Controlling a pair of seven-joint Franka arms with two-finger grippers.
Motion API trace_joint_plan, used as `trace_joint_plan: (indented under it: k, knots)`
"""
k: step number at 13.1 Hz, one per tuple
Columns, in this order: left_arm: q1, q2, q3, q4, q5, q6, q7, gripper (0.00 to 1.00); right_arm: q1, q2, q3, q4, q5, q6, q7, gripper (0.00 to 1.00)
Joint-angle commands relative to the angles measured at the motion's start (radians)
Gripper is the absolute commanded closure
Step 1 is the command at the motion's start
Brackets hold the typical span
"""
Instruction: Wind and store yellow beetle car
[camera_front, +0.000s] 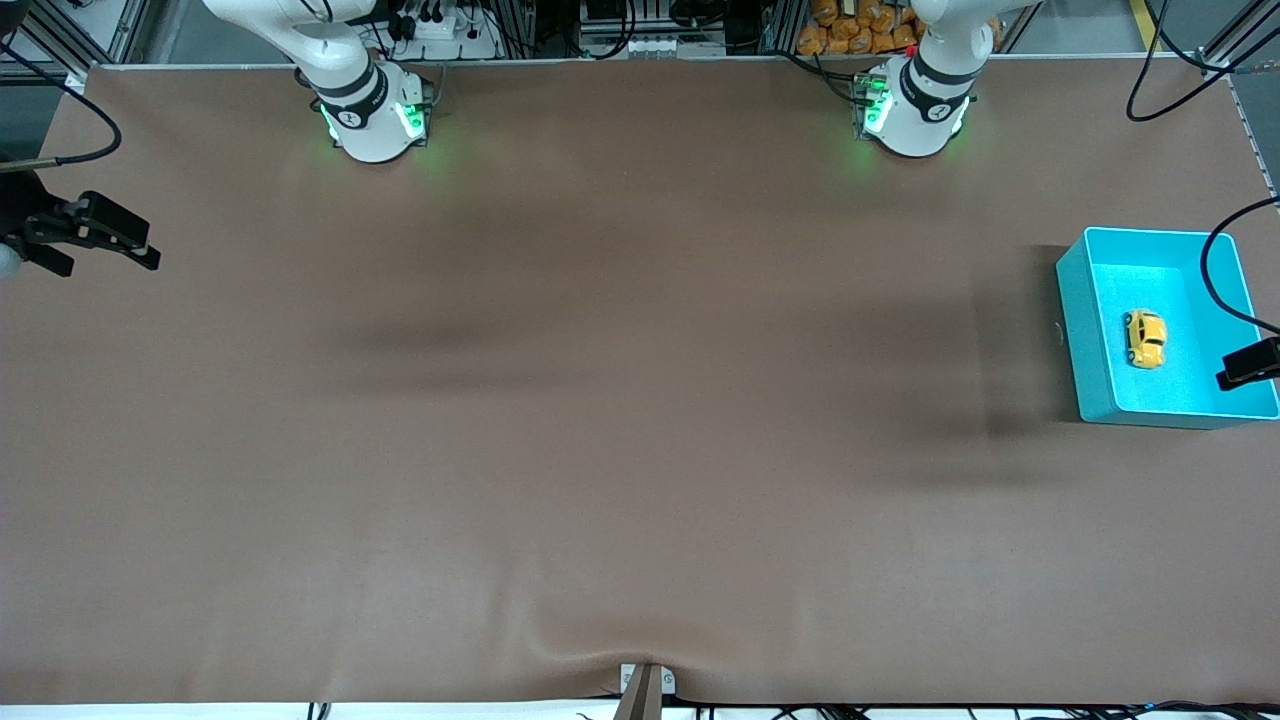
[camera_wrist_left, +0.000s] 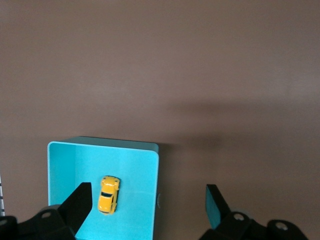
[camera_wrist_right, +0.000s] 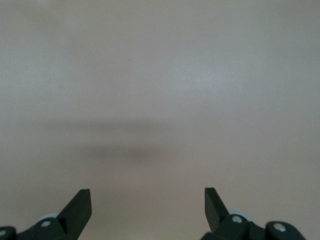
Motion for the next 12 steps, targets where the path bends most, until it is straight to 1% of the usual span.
trace_joint_plan:
  k: [1, 5, 7, 9, 11, 12]
  knots:
    - [-0.054, -0.059, 0.008, 0.052, -0.019, -0.109, -0.008, 0.00, -0.007, 0.001, 0.003, 0.002, 0.017, 0.005, 0.005, 0.00]
    - [-0.131, -0.111, 0.008, 0.122, -0.022, -0.306, -0.011, 0.00, -0.006, 0.001, 0.003, 0.003, 0.017, 0.005, 0.013, 0.00]
    - [-0.172, -0.136, 0.008, 0.130, -0.022, -0.359, -0.081, 0.00, -0.007, 0.001, 0.003, 0.002, 0.017, 0.005, 0.013, 0.00]
    - [-0.209, -0.145, 0.002, 0.128, -0.022, -0.362, -0.194, 0.00, -0.009, 0.002, 0.003, 0.002, 0.017, 0.003, 0.011, 0.00]
    - [-0.206, -0.150, -0.069, 0.127, -0.022, -0.362, -0.212, 0.00, -0.010, 0.002, 0.003, 0.002, 0.017, 0.002, 0.011, 0.00]
    - [-0.208, -0.153, -0.091, 0.127, -0.024, -0.362, -0.213, 0.00, -0.010, 0.002, 0.003, 0.002, 0.017, 0.000, 0.011, 0.00]
